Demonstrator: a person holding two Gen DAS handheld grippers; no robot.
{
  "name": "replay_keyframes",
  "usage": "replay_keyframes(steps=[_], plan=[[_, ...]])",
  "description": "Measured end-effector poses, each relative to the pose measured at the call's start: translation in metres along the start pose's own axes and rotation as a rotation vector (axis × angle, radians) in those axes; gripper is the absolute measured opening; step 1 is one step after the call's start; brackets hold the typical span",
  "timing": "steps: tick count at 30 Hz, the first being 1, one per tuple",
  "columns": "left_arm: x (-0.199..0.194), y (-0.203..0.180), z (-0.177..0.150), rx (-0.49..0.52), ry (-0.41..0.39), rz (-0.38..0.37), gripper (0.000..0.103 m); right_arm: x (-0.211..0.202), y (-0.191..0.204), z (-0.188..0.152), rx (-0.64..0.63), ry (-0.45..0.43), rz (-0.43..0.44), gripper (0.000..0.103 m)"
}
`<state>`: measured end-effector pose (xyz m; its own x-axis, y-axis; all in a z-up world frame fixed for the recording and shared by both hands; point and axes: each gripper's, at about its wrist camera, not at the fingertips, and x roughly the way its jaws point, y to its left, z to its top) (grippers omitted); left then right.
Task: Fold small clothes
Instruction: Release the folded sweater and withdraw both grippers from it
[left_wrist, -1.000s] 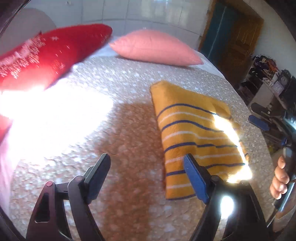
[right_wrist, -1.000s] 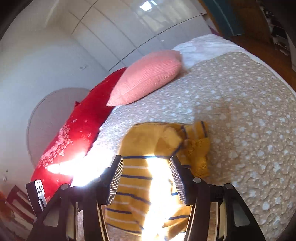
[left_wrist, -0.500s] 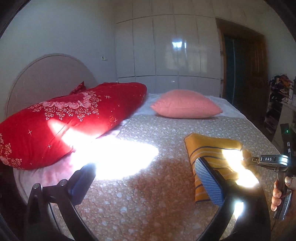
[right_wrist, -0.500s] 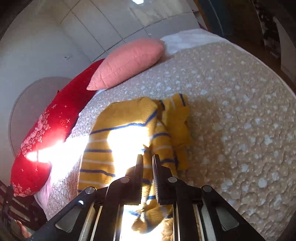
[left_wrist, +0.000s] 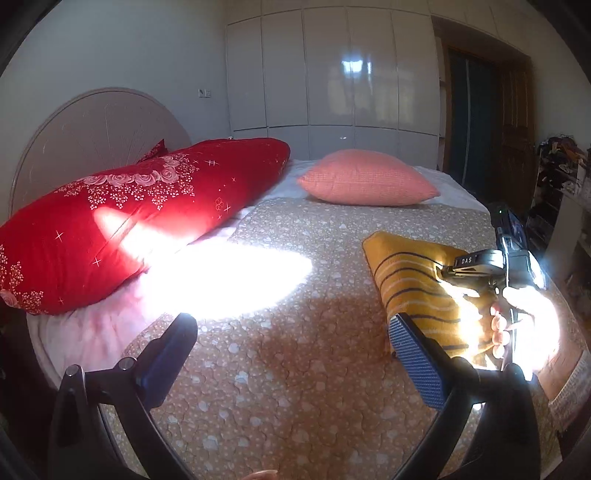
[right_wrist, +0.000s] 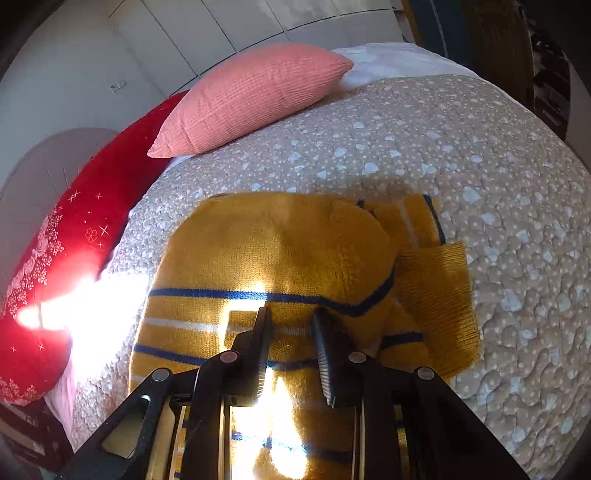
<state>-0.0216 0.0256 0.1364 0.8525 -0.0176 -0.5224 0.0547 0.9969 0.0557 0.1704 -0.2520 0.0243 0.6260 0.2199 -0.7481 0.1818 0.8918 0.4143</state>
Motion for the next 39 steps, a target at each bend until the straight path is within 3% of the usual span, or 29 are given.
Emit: replay_keyframes(steps=[3,9,14,19,28,39], plan=[[0.001,-0.002,-0.006,0.009,0.03,-0.015,0.103,-0.025,0.003,-0.015,-0.011,-0.03,-0.002,0.028],[0.002,-0.008,-0.021,0.013,0.106,-0.031,0.103,-0.086,0.0,-0.09,-0.057,-0.1,-0.056,0.056],[-0.006,-0.022,-0.034,0.032,0.14,-0.063,0.103,-0.123,-0.005,-0.151,-0.063,-0.148,-0.114,0.062],[-0.023,-0.035,-0.044,0.063,0.145,-0.078,0.103,-0.143,-0.014,-0.191,-0.036,-0.146,-0.183,0.064],[-0.056,-0.045,-0.056,0.096,0.13,-0.122,0.103,-0.169,-0.006,-0.225,-0.053,-0.149,-0.265,0.072],[-0.031,-0.061,-0.089,0.121,0.295,-0.179,0.103,-0.169,-0.008,-0.243,-0.091,-0.126,-0.323,0.076]])
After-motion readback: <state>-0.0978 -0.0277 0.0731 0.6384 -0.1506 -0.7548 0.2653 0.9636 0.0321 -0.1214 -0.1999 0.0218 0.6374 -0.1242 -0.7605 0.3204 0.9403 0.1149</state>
